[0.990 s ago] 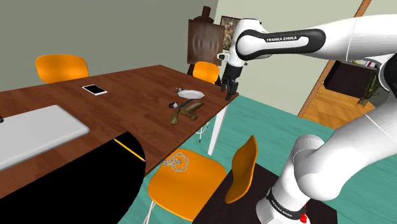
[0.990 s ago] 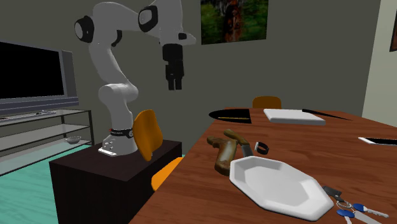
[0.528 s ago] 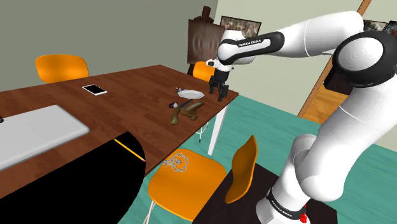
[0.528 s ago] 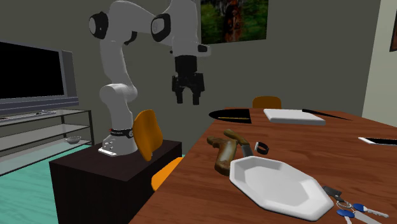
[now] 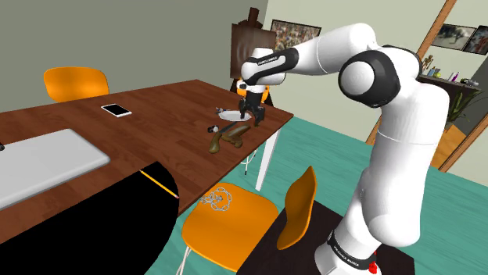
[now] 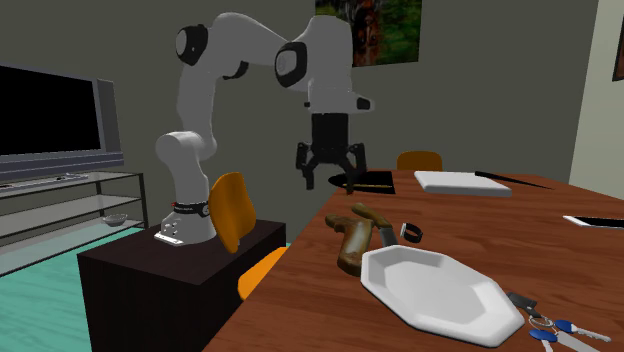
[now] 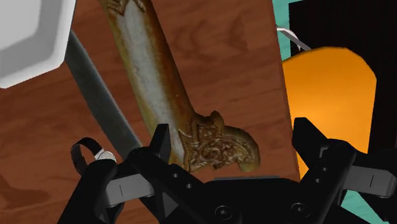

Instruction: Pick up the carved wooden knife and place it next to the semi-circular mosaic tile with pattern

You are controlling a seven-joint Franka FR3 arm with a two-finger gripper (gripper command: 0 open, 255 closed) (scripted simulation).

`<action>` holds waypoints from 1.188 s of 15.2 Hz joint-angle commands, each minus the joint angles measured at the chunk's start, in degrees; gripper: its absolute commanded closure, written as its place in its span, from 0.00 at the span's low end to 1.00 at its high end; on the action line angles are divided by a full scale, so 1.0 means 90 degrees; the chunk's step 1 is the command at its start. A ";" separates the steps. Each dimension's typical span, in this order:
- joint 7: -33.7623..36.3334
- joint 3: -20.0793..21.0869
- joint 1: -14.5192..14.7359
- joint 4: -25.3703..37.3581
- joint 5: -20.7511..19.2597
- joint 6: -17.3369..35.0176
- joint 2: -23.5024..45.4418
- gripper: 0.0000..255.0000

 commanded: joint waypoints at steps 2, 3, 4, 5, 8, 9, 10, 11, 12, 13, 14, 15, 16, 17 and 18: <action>-0.0913 0.0246 -0.0227 0.0680 0.0384 -0.0024 0.0818 0.00; -0.1173 0.0339 -0.0309 0.0929 0.0475 -0.0056 0.1075 0.00; -0.1418 0.0438 -0.0392 0.1184 0.0551 -0.0092 0.1327 0.00; -0.1576 0.0510 -0.0450 0.1359 0.0592 -0.0118 0.1495 0.00; -0.1610 0.0547 -0.0467 0.1232 0.0645 0.0094 0.1587 0.00; -0.1623 0.0559 -0.0472 0.1193 0.0665 0.0163 0.1621 0.00; -0.1636 0.0570 -0.0477 0.1155 0.0686 0.0232 0.1655 0.00; -0.1649 0.0582 -0.0483 0.1119 0.0707 0.0300 0.1691 0.00; -0.1662 0.0595 -0.0489 0.1084 0.0728 0.0368 0.1728 0.00; -0.1670 0.0602 -0.0492 0.1064 0.0740 0.0407 0.1748 0.00; -0.1670 0.0602 -0.0493 0.1065 0.0741 0.0406 0.1749 0.00; -0.1670 0.0602 -0.0493 0.1065 0.0741 0.0406 0.1749 0.00; -0.1670 0.0602 -0.0493 0.1065 0.0741 0.0406 0.1749 0.00; -0.1670 0.0602 -0.0493 0.1065 0.0741 0.0406 0.1749 0.00; -0.1670 0.0602 -0.0493 0.1065 0.0741 0.0406 0.1749 0.00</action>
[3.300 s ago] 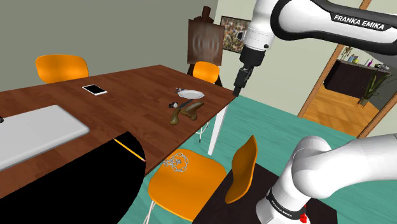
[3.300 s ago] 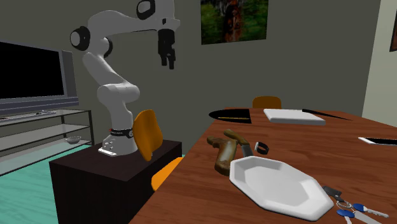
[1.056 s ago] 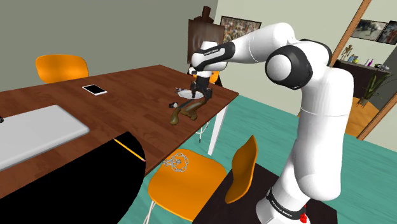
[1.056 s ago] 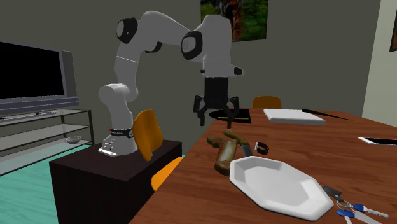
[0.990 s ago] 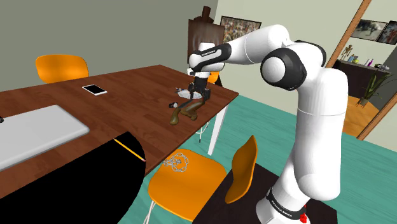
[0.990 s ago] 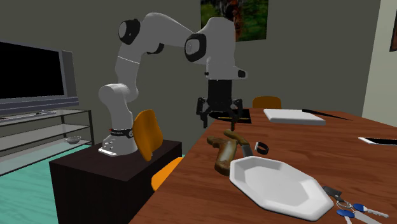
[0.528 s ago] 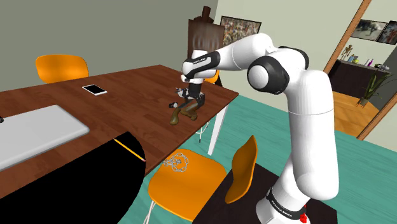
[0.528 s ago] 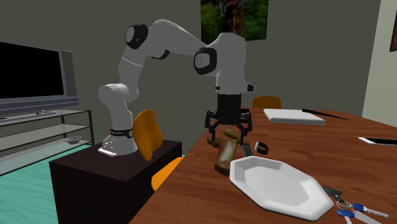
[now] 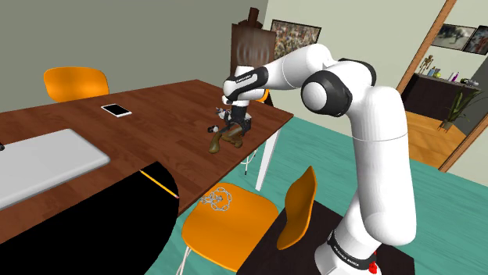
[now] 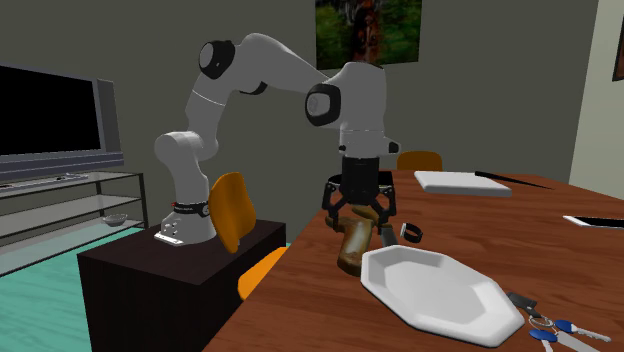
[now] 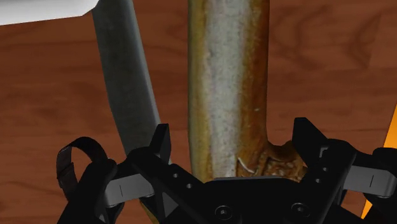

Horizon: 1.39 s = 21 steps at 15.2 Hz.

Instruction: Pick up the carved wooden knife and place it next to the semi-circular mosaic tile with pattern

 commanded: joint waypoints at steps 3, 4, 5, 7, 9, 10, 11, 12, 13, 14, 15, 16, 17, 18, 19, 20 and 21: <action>0.0000 0.0000 0.0000 0.0000 0.0000 0.0001 0.0000 1.00; 0.0000 0.0000 0.0000 0.0000 0.0000 0.0001 0.0000 1.00; -0.0001 0.0001 -0.0001 0.0003 0.0002 0.0002 0.0005 1.00; 0.0000 0.0001 -0.0001 0.0003 0.0001 0.0001 0.0003 1.00; 0.0000 0.0000 -0.0001 0.0004 0.0001 -0.0002 0.0002 1.00; -0.0001 0.0000 -0.0001 0.0003 0.0001 -0.0001 0.0002 1.00; -0.0002 0.0000 -0.0001 0.0002 0.0000 -0.0001 0.0001 1.00; 0.0000 0.0000 0.0000 0.0001 0.0001 0.0001 0.0001 1.00; 0.0014 -0.0013 0.0007 0.0031 -0.0022 -0.0065 -0.0038 1.00; 0.0027 -0.0025 0.0014 0.0064 -0.0044 -0.0132 -0.0076 1.00; 0.0040 -0.0037 0.0020 0.0097 -0.0065 -0.0199 -0.0113 1.00; 0.0053 -0.0049 0.0026 0.0133 -0.0086 -0.0267 -0.0149 1.00; 0.0066 -0.0060 0.0031 0.0170 -0.0106 -0.0335 -0.0184 1.00; 0.0078 -0.0071 0.0036 0.0209 -0.0126 -0.0404 -0.0218 1.00; 0.0090 -0.0082 0.0040 0.0249 -0.0146 -0.0474 -0.0251 1.00; 0.0102 -0.0092 0.0044 0.0291 -0.0165 -0.0544 -0.0282 1.00; 0.0113 -0.0101 0.0047 0.0335 -0.0183 -0.0615 -0.0313 1.00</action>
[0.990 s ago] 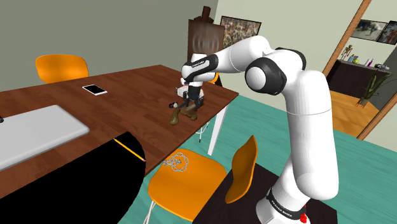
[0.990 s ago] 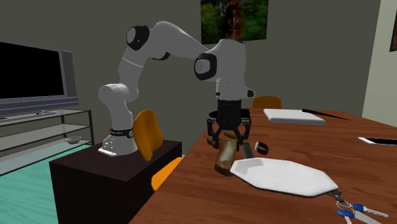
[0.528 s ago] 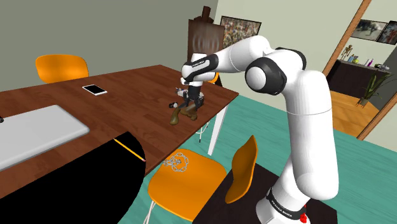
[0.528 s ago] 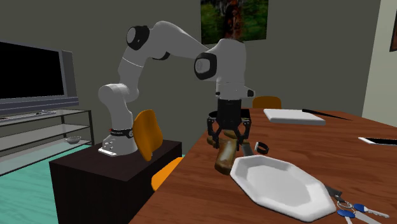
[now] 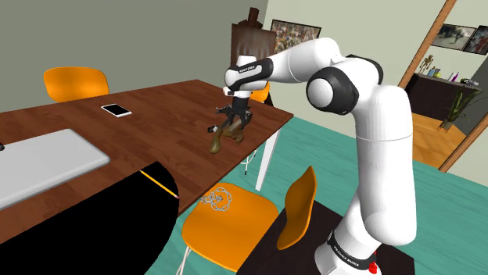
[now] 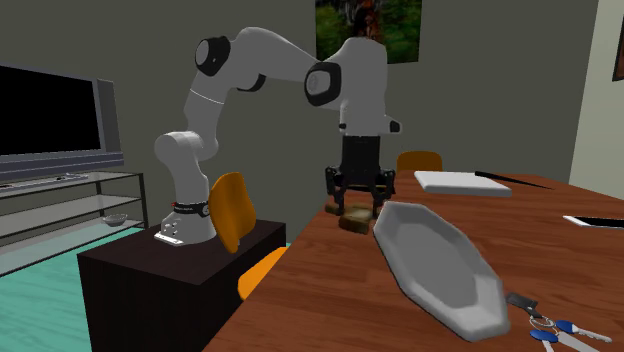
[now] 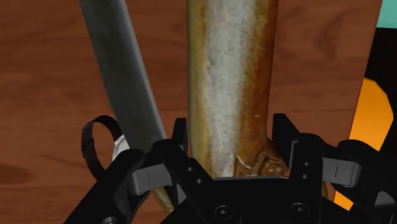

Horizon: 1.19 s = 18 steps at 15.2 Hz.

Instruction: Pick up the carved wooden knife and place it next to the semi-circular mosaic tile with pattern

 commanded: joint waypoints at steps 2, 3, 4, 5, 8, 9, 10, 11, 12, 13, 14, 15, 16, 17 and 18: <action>0.0038 -0.0027 0.0012 0.0133 -0.0053 -0.0208 -0.0088 1.00; 0.0049 -0.0036 0.0014 0.0182 -0.0070 -0.0280 -0.0115 1.00; 0.0059 -0.0044 0.0016 0.0232 -0.0086 -0.0353 -0.0141 1.00; 0.0069 -0.0051 0.0016 0.0284 -0.0101 -0.0427 -0.0165 1.00; 0.0097 -0.0072 0.0016 0.0452 -0.0142 -0.0651 -0.0231 1.00; 0.0105 -0.0079 0.0015 0.0512 -0.0154 -0.0727 -0.0250 1.00; 0.0114 -0.0085 0.0013 0.0573 -0.0166 -0.0804 -0.0268 1.00; 0.0114 -0.0085 0.0013 0.0573 -0.0167 -0.0805 -0.0268 1.00; 0.0252 -0.0056 0.0124 0.0528 -0.0193 -0.0788 -0.0307 1.00; 0.0389 -0.0026 0.0234 0.0490 -0.0216 -0.0775 -0.0341 1.00; 0.0527 0.0006 0.0340 0.0461 -0.0238 -0.0764 -0.0368 1.00; 0.0663 0.0039 0.0444 0.0440 -0.0257 -0.0757 -0.0389 1.00; 0.0800 0.0074 0.0545 0.0428 -0.0275 -0.0753 -0.0405 1.00; 0.0935 0.0110 0.0643 0.0425 -0.0290 -0.0751 -0.0414 1.00; 0.1070 0.0147 0.0738 0.0430 -0.0303 -0.0753 -0.0418 1.00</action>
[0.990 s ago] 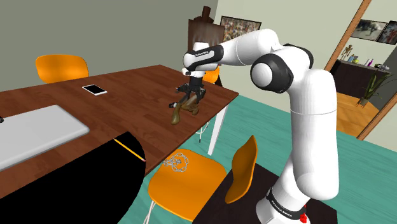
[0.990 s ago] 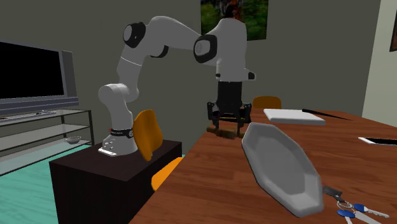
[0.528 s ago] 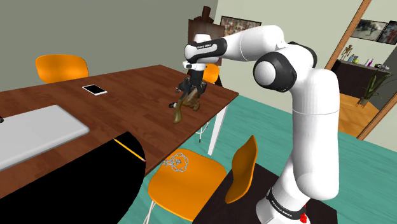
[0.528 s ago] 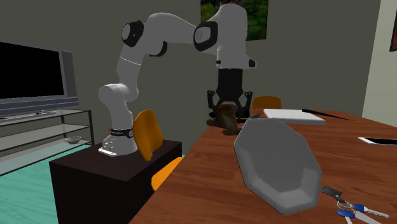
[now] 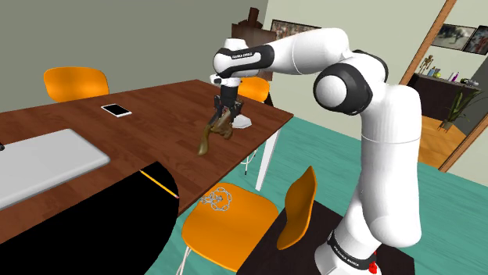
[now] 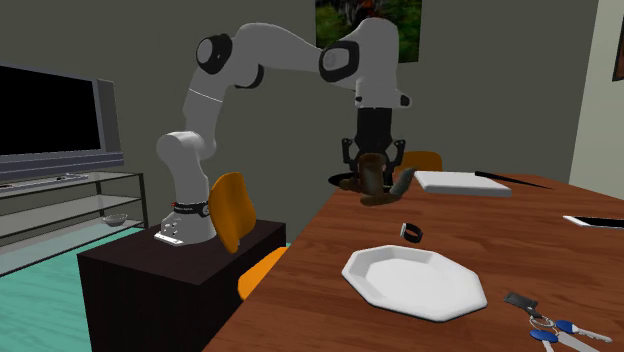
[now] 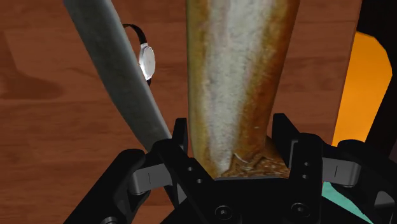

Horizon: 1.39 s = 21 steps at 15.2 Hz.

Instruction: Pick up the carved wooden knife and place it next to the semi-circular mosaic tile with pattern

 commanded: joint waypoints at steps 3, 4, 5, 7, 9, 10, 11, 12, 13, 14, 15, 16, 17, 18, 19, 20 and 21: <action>0.0526 0.0140 0.0372 0.0031 -0.0046 -0.0008 -0.0005 1.00; 0.0657 0.0179 0.0459 0.0071 -0.0050 -0.0022 0.0016 1.00; 0.0786 0.0218 0.0544 0.0119 -0.0053 -0.0038 0.0043 1.00; 0.1041 0.0296 0.0707 0.0242 -0.0052 -0.0081 0.0114 1.00; 0.1292 0.0375 0.0861 0.0402 -0.0044 -0.0137 0.0211 1.00; 0.1416 0.0414 0.0935 0.0496 -0.0038 -0.0171 0.0269 1.00; 0.1538 0.0453 0.1007 0.0601 -0.0030 -0.0208 0.0333 1.00; 0.1659 0.0492 0.1076 0.0715 -0.0021 -0.0249 0.0403 1.00; 0.1779 0.0531 0.1143 0.0841 -0.0010 -0.0294 0.0481 1.00; 0.1899 0.0569 0.1207 0.0977 0.0001 -0.0344 0.0565 1.00; 0.2072 0.0626 0.1297 0.1200 0.0020 -0.0425 0.0701 1.00; 0.2066 0.0629 0.1302 0.1130 0.0027 -0.0346 0.0712 1.00; 0.2060 0.0633 0.1307 0.1062 0.0033 -0.0268 0.0724 1.00; 0.2053 0.0637 0.1311 0.0997 0.0040 -0.0190 0.0738 1.00; 0.2047 0.0641 0.1314 0.0933 0.0048 -0.0113 0.0753 1.00; 0.2040 0.0646 0.1317 0.0872 0.0056 -0.0037 0.0770 1.00; 0.2033 0.0651 0.1320 0.0814 0.0065 0.0039 0.0788 1.00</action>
